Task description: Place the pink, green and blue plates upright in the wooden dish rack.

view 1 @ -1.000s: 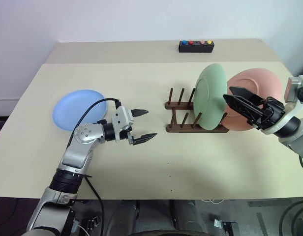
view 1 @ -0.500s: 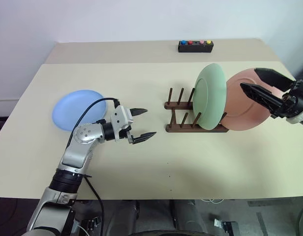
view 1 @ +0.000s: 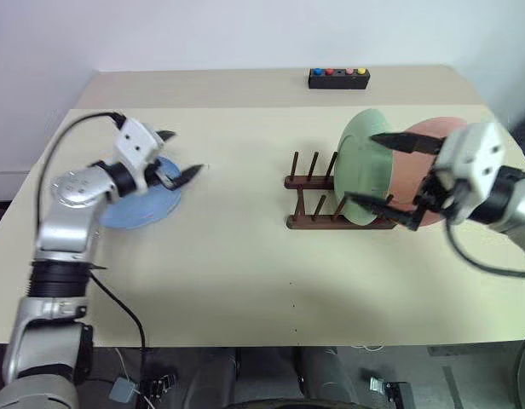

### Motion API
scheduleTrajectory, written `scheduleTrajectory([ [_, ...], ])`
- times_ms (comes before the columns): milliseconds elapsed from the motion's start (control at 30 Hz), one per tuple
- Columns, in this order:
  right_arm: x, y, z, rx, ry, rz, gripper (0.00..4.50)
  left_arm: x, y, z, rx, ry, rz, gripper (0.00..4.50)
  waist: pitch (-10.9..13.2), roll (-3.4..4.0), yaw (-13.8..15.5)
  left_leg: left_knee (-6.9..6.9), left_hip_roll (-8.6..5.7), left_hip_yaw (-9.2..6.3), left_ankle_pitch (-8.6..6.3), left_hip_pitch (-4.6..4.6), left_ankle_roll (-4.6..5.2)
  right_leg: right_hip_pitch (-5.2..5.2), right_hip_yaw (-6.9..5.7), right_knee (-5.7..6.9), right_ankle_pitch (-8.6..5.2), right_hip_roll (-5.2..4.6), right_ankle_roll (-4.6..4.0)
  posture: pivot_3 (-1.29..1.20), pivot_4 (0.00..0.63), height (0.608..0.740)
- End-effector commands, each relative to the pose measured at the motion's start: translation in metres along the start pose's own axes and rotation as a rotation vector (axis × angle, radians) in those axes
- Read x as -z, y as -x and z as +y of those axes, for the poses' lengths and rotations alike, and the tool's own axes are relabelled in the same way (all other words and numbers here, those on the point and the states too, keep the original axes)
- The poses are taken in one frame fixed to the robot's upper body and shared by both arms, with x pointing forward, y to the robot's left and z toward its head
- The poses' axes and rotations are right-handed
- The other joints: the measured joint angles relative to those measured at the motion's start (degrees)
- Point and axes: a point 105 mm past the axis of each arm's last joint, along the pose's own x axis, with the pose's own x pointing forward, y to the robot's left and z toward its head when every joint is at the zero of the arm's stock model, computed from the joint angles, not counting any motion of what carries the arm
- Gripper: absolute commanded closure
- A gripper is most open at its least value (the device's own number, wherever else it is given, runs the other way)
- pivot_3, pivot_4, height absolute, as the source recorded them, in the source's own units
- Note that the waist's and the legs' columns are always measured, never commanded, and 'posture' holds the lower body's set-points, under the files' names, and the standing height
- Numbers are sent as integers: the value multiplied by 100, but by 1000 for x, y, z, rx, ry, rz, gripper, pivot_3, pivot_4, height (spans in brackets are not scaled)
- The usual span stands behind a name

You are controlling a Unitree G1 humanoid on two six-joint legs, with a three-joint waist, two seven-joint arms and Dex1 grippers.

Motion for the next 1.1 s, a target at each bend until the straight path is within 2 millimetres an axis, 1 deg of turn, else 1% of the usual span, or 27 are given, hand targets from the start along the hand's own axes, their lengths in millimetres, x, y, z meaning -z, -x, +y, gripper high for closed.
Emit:
scheduleTrajectory([
  [33, -1, -8, 15, -50, 103, -3, 24, 11, 15, 41, -169, 16, 168, 0, 0, 0, 0, 4, -1, 0, 0, -11, 0, -9, 0, 1, 0, 0, 1, 0, 150, 740],
  [100, -1, -12, 19, -59, 97, -17, 24, 21, 22, 58, -251, 65, 260, 0, 1, -2, 12, 11, -3, -3, 0, -26, 0, -21, -2, 3, 3, -1, 4, 0, 150, 740],
  [133, -1, -13, 22, -69, 98, -25, 24, 22, 27, 71, -311, 106, 289, 0, 1, -3, 10, 14, -3, -7, 0, -33, 0, -25, -6, 5, 3, 0, 4, 0, 150, 740],
  [200, -1, -15, 25, -82, 101, -31, 24, 22, 33, 82, -371, 153, 312, 0, 7, -13, 15, 15, -5, -9, 0, -36, 0, -27, -8, 6, 4, -1, 4, 0, 150, 740],
  [267, -3, -17, 27, -82, 101, -44, 24, 30, 39, 86, -368, 138, 400, 0, 10, -21, 6, 15, -5, -12, 0, -38, -1, -28, -10, 6, 4, -1, 4, 0, 150, 740],
  [300, -5, -18, 27, -83, 103, -53, 24, 42, 44, 86, -364, 158, 486, 0, 10, -22, -3, 13, -5, -12, 0, -38, -1, -29, -11, 6, 4, -1, 4, 0, 150, 740],
  [333, -6, -19, 27, -84, 104, -59, 24, 50, 48, 88, -370, 162, 542, 0, 10, -22, -9, 12, -5, -12, 0, -38, -1, -30, -11, 6, 4, -1, 4, 0, 150, 740],
  [433, -7, -21, 29, -91, 106, -65, 24, 62, 56, 94, -394, 201, 639, 0, 10, -22, -14, 10, -5, -11, 1, -38, -1, -34, -11, 12, 4, 0, 3, 0, 150, 740],
  [567, -7, -22, 31, -95, 105, -70, 24, 75, 62, 96, -398, 249, 718, 0, 13, -28, -8, 14, -6, -11, 1, -39, -1, -34, -11, 13, 5, 1, 3, 0, 150, 740],
  [733, -5, -23, 33, -93, 98, -70, 24, 97, 72, 95, -401, 331, 807, 0, 13, -29, -14, 15, -6, -11, 1, -40, -1, -35, -12, 14, 5, 1, 3, 0, 150, 740],
  [867, -5, -24, 34, -89, 96, -75, 24, 115, 74, 85, -364, 403, 846, 0, 13, -29, -13, 15, -6, -11, 1, -40, -1, -36, -11, 17, 5, 1, 3, 0, 150, 740],
  [1000, -6, -24, 34, -86, 100, -78, 24, 131, 79, 78, -365, 450, 876, 0, 11, -32, -7, 19, -6, -12, 1, -40, -2, -36, -12, 21, 5, 0, 3, 0, 150, 740],
  [1100, -7, -24, 34, -84, 102, -79, 0, 134, 81, 78, -383, 471, 869, 821, 11, -32, -7, 22, -6, -12, 2, -37, -3, -35, -12, 27, 5, 0, 3, 0, 150, 740],
])
